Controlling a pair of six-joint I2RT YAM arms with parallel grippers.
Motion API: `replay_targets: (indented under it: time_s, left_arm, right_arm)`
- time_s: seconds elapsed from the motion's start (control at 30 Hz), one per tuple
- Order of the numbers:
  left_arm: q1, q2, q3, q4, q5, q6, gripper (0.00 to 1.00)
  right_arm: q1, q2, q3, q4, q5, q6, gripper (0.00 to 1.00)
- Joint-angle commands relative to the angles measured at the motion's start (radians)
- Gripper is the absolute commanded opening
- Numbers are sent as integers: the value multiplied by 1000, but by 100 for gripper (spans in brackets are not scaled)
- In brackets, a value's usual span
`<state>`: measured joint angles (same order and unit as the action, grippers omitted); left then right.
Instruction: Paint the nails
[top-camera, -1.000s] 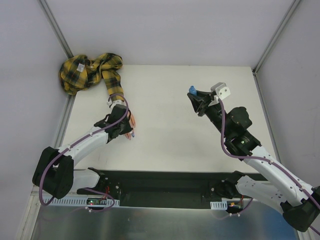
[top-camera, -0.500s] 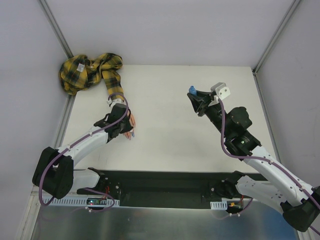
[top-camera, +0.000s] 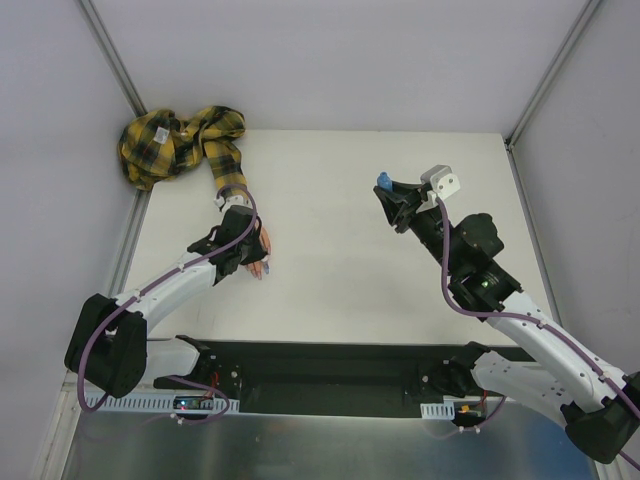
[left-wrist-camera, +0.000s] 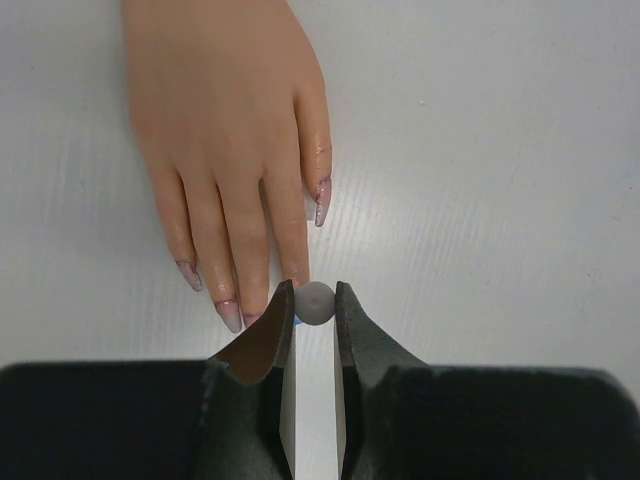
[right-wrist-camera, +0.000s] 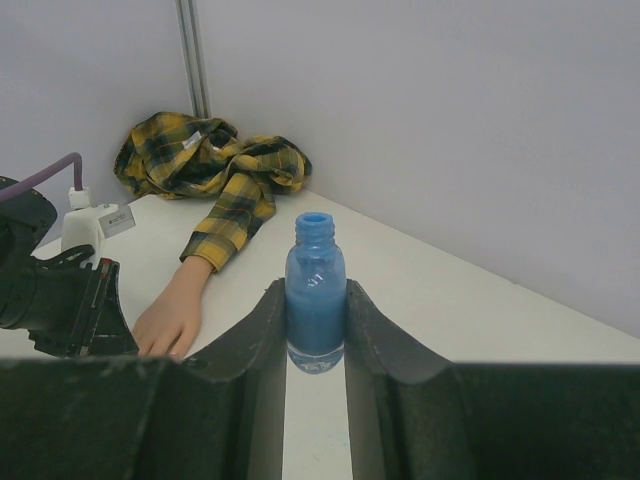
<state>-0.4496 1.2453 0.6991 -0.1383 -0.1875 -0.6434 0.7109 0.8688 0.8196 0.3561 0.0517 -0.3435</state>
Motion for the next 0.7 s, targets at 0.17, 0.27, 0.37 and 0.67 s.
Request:
replay_targets:
  time_s: [0.17,0.27,0.37,0.67]
  left_arm:
    - [8,-15,22,-35,-92,-6,0]
    - [9,-15,20,-44,-95,-9,0]
    - [9,-14,22,-47,-87,-7,0]
    - [9,-7,34,-23,-20,10,0]
  right_arm:
    - [-5,-5,18,78,-16,15,0]
    - [-5,-8,16,78,-16,15,0]
    - [-5,-11,16,80,-13,14,0]
    - [-5,-10,15,80,-16,15,0]
